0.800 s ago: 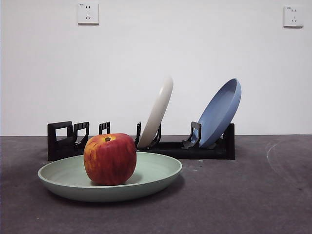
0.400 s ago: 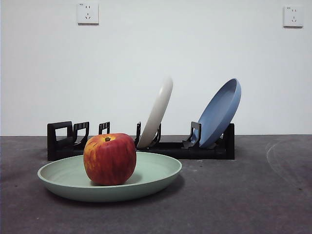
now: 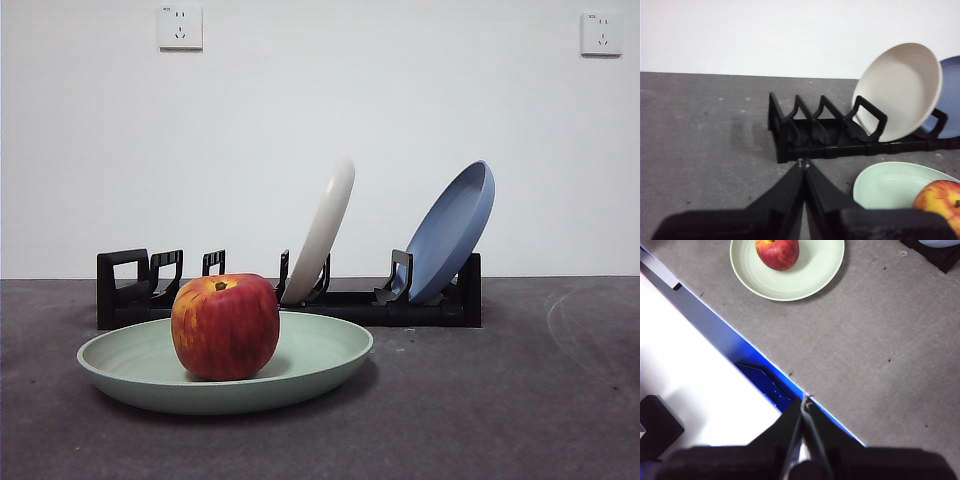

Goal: Take the green plate from the plate rack,put the plate on the table,take the apple from the table,put the apple in the plate

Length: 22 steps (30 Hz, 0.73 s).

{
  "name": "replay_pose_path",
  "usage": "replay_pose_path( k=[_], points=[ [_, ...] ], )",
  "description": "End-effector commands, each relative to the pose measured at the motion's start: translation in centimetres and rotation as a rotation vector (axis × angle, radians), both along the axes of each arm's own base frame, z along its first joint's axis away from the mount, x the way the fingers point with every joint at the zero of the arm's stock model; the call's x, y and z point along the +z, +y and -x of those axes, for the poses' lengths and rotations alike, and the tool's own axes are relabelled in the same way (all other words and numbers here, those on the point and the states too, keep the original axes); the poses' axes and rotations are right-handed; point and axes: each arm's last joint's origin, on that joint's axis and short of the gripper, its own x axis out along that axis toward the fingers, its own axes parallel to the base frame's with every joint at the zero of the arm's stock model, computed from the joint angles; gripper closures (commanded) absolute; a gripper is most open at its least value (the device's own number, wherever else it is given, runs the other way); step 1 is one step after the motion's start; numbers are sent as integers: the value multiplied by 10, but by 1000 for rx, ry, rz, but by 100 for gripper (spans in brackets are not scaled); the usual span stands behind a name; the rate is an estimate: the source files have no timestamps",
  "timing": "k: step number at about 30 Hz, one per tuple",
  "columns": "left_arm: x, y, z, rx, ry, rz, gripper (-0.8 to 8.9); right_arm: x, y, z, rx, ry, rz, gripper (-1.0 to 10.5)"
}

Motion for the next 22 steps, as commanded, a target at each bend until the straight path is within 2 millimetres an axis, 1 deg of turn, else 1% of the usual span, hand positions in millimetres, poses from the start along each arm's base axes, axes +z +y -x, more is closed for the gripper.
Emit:
replay_pose_path(
  k=[1,3,22],
  points=[
    [-12,2,-2,21,22,-16,814,-3,-1,1,3,16,24,946],
    [-20,2,-2,30,83,-20,814,-3,-1,1,3,16,24,946],
    [-20,2,-3,48,84,-23,814,-3,-1,1,2,16,24,946]
  ],
)
